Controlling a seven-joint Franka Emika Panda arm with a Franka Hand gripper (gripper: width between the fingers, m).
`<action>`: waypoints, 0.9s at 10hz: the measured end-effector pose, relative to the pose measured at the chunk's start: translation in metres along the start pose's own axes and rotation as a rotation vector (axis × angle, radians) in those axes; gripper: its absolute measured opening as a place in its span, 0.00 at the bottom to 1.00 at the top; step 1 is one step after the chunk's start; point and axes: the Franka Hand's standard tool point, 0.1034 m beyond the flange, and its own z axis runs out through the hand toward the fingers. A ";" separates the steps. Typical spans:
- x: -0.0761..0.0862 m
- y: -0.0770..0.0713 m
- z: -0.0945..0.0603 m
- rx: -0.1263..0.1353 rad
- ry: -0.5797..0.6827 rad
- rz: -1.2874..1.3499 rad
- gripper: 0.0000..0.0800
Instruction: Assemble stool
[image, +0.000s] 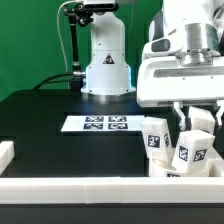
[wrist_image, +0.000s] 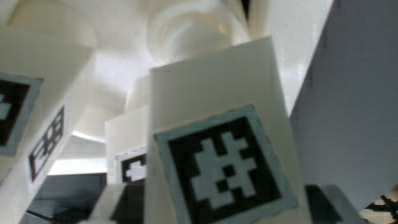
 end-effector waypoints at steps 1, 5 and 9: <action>-0.001 0.000 0.001 -0.001 -0.006 -0.001 0.41; 0.008 -0.003 -0.008 0.010 -0.024 -0.008 0.80; 0.029 -0.006 -0.028 0.029 -0.089 0.005 0.81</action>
Offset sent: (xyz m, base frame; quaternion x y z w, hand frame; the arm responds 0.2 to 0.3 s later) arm 0.0016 -0.0002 0.0196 -0.0035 -0.0296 -0.0030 0.9996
